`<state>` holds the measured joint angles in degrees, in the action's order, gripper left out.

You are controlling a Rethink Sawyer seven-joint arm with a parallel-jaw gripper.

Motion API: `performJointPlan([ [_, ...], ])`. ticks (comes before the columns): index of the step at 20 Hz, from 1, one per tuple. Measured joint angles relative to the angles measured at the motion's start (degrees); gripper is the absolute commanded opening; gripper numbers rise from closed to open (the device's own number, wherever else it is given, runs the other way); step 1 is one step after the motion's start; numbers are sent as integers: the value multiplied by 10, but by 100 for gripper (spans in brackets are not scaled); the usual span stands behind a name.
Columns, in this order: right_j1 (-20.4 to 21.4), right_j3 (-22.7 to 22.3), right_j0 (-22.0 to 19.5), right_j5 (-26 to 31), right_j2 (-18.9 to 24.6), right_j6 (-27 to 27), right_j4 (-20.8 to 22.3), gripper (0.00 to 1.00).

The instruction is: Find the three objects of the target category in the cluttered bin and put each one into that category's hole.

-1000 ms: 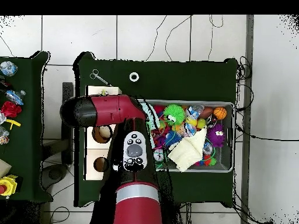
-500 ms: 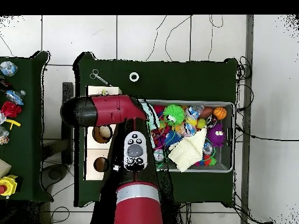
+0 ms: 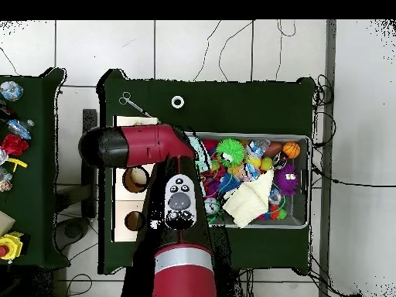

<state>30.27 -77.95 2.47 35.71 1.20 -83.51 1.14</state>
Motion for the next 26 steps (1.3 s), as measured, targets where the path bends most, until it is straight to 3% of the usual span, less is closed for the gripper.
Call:
performJointPlan([
  [6, 13, 0, -4, 36, 3, 0, 0, 100],
  [7, 16, 0, -5, 45, 4, 0, 0, 0],
  [26, 48, 28, -28, 76, -6, 0, 3, 0],
])
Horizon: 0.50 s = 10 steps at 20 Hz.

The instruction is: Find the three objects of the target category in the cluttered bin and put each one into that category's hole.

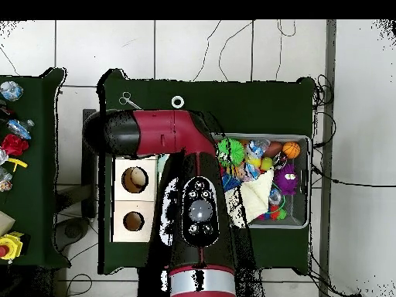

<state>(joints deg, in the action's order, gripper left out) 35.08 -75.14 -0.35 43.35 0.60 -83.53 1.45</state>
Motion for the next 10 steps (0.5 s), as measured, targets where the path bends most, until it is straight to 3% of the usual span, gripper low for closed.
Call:
performJointPlan([
  [5, 6, 1, -17, 15, 1, 0, 1, 0],
  [10, 15, 1, -73, 17, 17, 0, 2, 0],
])
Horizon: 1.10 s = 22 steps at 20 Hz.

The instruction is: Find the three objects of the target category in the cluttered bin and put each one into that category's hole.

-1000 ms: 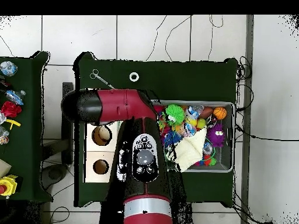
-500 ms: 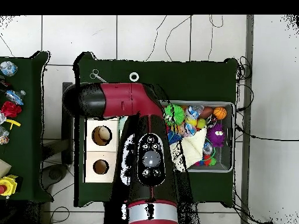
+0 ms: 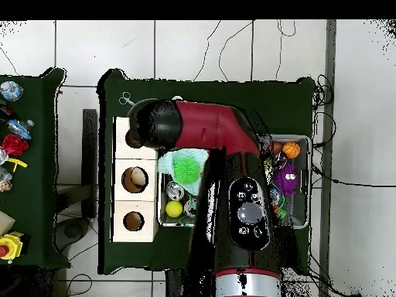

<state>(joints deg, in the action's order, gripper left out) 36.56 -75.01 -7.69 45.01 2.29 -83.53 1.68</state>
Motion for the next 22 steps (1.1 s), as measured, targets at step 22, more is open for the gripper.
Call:
performJointPlan([
  [22, -22, 0, -176, 0, 73, 0, 102, 0],
])
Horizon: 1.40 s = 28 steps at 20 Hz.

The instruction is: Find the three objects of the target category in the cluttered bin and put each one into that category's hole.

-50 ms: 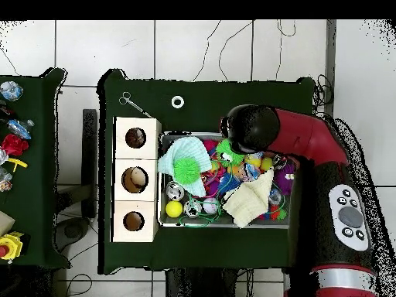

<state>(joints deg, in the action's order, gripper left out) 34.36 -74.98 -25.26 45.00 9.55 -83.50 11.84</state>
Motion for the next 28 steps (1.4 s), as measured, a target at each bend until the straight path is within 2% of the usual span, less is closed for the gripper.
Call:
performJointPlan([
  [14, 2, 0, -1, 0, 50, 0, 14, 0],
  [28, 3, 0, -3, 0, 71, 0, 17, 0],
])
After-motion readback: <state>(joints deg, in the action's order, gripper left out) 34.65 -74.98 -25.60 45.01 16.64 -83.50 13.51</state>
